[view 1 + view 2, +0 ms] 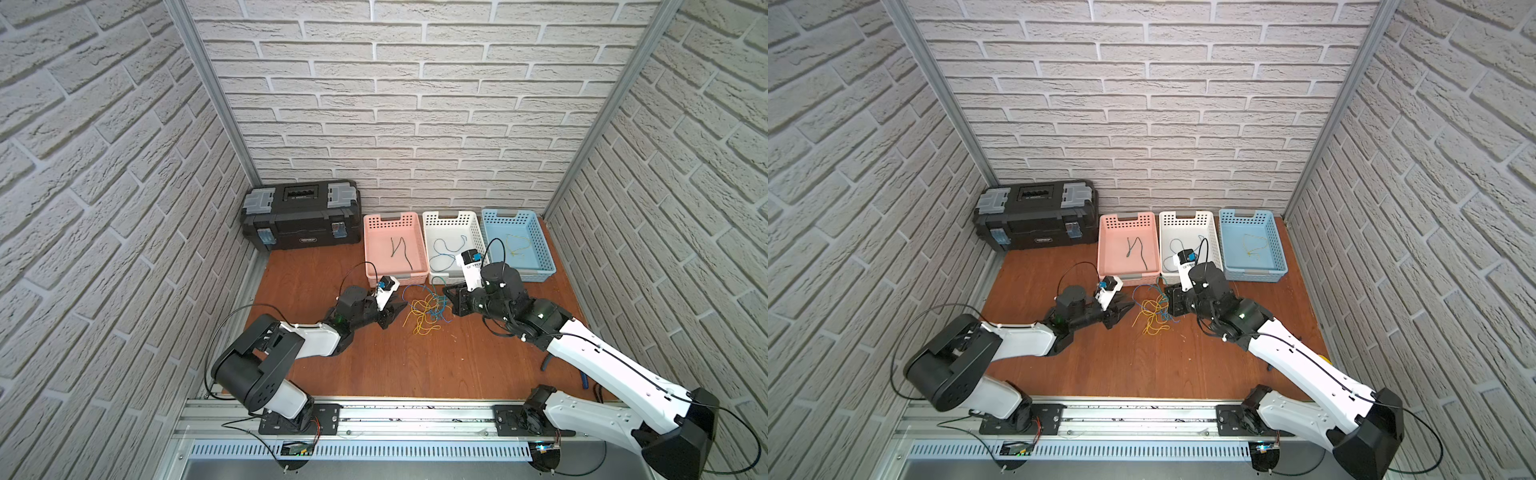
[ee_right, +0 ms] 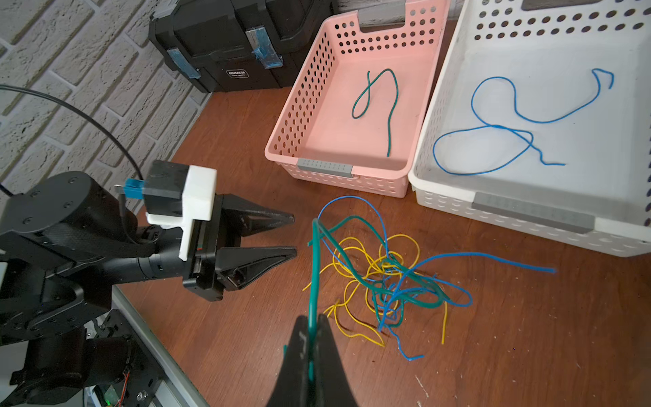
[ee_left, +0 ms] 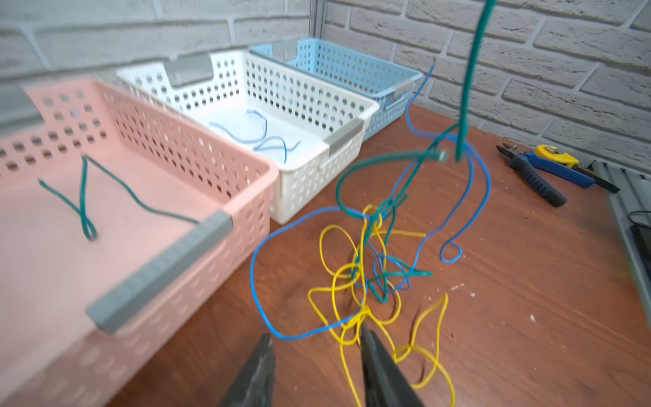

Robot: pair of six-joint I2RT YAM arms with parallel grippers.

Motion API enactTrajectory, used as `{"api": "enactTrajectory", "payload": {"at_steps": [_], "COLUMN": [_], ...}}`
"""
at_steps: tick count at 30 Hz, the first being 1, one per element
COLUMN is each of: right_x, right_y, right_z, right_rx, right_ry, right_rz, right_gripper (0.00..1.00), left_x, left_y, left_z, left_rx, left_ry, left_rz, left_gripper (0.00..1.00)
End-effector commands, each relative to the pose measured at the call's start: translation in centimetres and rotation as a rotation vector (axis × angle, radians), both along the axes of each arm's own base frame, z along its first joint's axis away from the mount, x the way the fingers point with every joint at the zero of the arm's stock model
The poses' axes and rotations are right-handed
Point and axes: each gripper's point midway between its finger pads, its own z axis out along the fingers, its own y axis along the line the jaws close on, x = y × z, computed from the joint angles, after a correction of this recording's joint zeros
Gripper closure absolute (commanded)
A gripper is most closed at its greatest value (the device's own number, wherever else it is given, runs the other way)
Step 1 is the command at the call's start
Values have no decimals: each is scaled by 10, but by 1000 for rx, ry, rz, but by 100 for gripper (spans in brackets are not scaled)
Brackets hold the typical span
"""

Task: Untangle and sort cables by color
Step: Untie the cable.

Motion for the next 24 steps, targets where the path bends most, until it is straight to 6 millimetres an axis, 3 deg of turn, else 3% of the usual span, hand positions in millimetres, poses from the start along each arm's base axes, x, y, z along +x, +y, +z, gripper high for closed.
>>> {"api": "enactTrajectory", "payload": {"at_steps": [1, 7, 12, 17, 24], "right_x": [-1, 11, 16, 19, 20], "right_y": [3, 9, 15, 19, 22], "right_z": [14, 14, 13, 11, 10], "right_rx": [73, 161, 160, 162, 162], "right_ry": [-27, -20, -19, -17, -20], "right_rz": [1, -71, -76, -79, -81], "right_gripper": [97, 97, 97, 97, 97], "left_x": [-4, -28, -36, -36, -20], "left_y": [-15, -36, -55, -74, -91], "left_z": [31, 41, 38, 39, 27], "left_rx": [-42, -157, -222, -235, -199], "left_ry": [-82, -113, -106, -110, -99], "left_rz": [9, 6, -18, -38, -22], "left_gripper": [54, 63, 54, 46, 45]}}
